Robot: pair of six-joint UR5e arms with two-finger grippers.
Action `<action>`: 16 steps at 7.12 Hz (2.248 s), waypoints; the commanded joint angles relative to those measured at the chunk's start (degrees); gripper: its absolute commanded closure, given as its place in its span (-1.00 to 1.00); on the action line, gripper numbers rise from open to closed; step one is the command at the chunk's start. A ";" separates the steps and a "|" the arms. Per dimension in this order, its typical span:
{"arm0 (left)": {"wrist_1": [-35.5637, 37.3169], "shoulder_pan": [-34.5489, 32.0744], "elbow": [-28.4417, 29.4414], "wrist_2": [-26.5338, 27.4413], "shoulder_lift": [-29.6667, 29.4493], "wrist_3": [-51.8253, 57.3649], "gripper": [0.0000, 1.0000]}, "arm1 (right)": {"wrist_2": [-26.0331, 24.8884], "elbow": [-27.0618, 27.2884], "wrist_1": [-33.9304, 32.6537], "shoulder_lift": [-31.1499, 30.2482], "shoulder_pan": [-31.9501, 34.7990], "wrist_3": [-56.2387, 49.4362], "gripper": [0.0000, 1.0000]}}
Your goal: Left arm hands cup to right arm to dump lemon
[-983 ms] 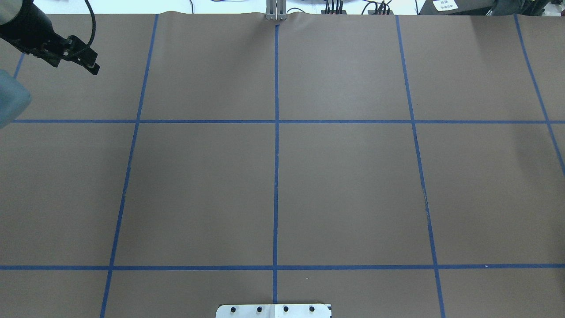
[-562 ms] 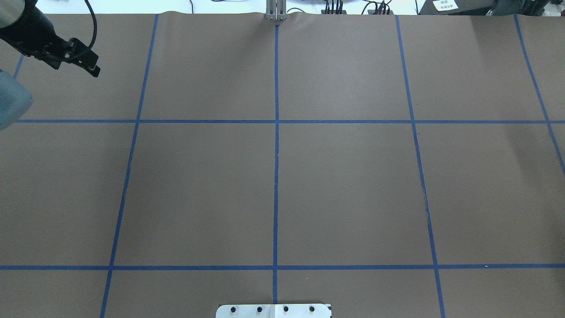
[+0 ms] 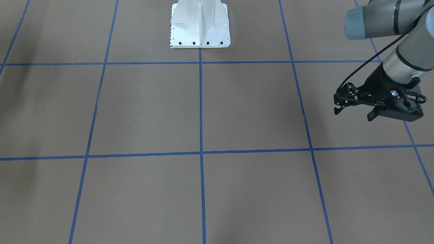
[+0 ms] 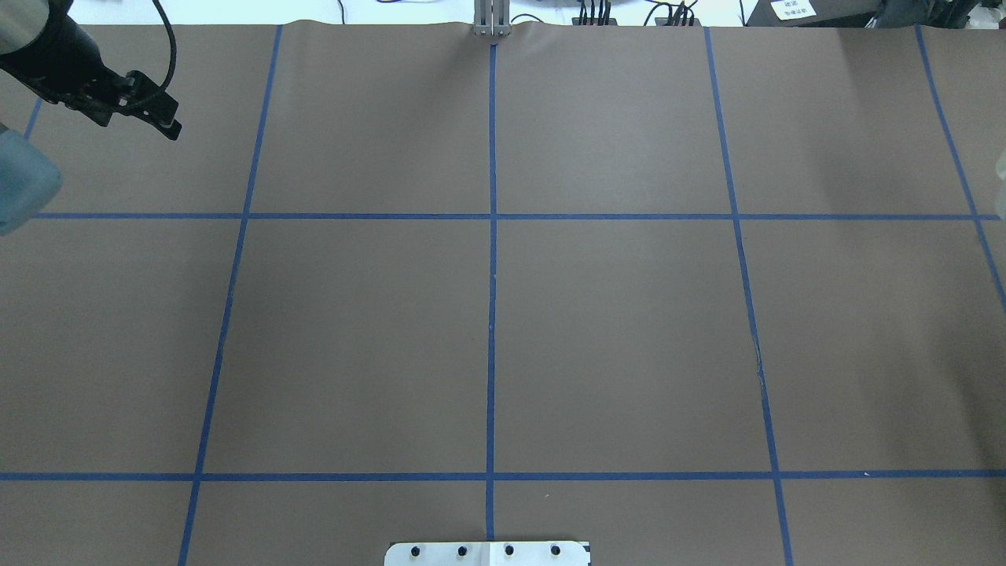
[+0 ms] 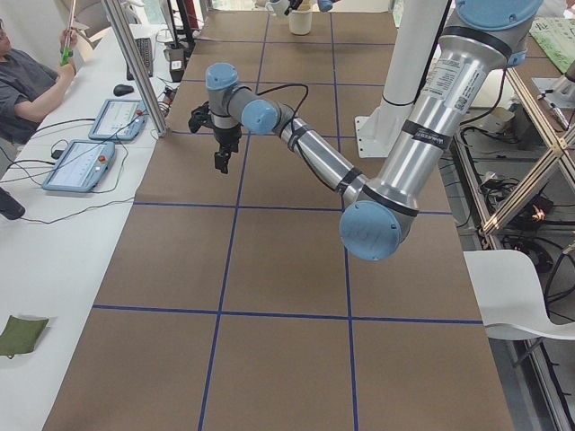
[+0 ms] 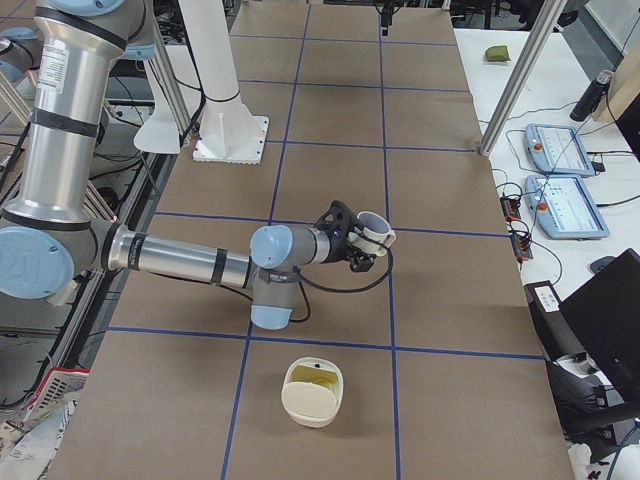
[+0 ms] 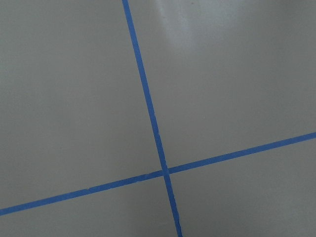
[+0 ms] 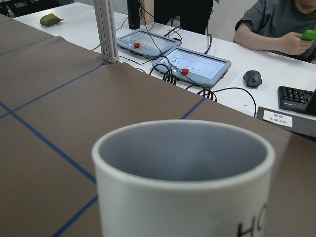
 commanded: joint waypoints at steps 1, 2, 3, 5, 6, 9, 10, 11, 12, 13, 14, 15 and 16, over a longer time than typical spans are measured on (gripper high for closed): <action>-0.07 1.77 -0.09 -0.03 -0.77 -4.51 -1.00 | -1.85 3.19 -14.75 10.21 -3.96 0.40 0.49; -0.07 3.52 0.25 -0.12 -2.00 -8.36 -1.00 | -9.79 3.54 -18.45 13.99 -9.47 0.49 0.52; -0.07 4.24 0.61 -0.12 -3.92 -14.49 -1.00 | -17.52 3.37 -21.88 17.68 -15.79 0.93 0.53; -0.68 5.73 6.11 -2.99 -11.89 -29.67 -1.00 | -25.91 3.45 -28.74 24.90 -22.68 2.58 0.56; -0.77 6.09 9.63 -3.28 -17.16 -37.07 -1.00 | -33.00 3.02 -30.16 27.80 -27.24 3.12 0.55; -10.91 6.62 20.09 -5.74 -25.56 -53.53 -1.00 | -58.45 0.31 -44.12 40.01 -40.77 3.21 0.45; -15.58 6.62 22.64 -5.74 -25.82 -57.66 -1.00 | -65.61 -3.71 -44.24 43.09 -44.56 4.69 0.46; -18.15 6.62 25.54 -5.83 -27.65 -60.06 -1.00 | -66.46 -5.67 -44.41 44.69 -46.34 5.49 0.44; -19.39 6.97 27.31 -6.96 -29.76 -61.99 -1.00 | -66.64 -5.95 -44.33 46.09 -47.48 5.59 0.44; -23.67 7.58 27.41 -8.97 -29.87 -63.32 -1.00 | -67.69 -7.43 -44.41 47.94 -48.80 7.59 0.45; -27.63 9.06 27.94 -8.99 -29.87 -66.12 -1.00 | -69.35 -9.88 -44.41 49.96 -49.68 9.26 0.45; -28.36 10.47 27.94 -8.99 -29.87 -66.58 -1.00 | -69.46 -10.52 -44.41 50.67 -49.69 9.28 0.45; -28.54 11.70 27.86 -8.99 -29.87 -66.41 -1.00 | -69.46 -10.61 -44.41 50.59 -49.69 9.28 0.45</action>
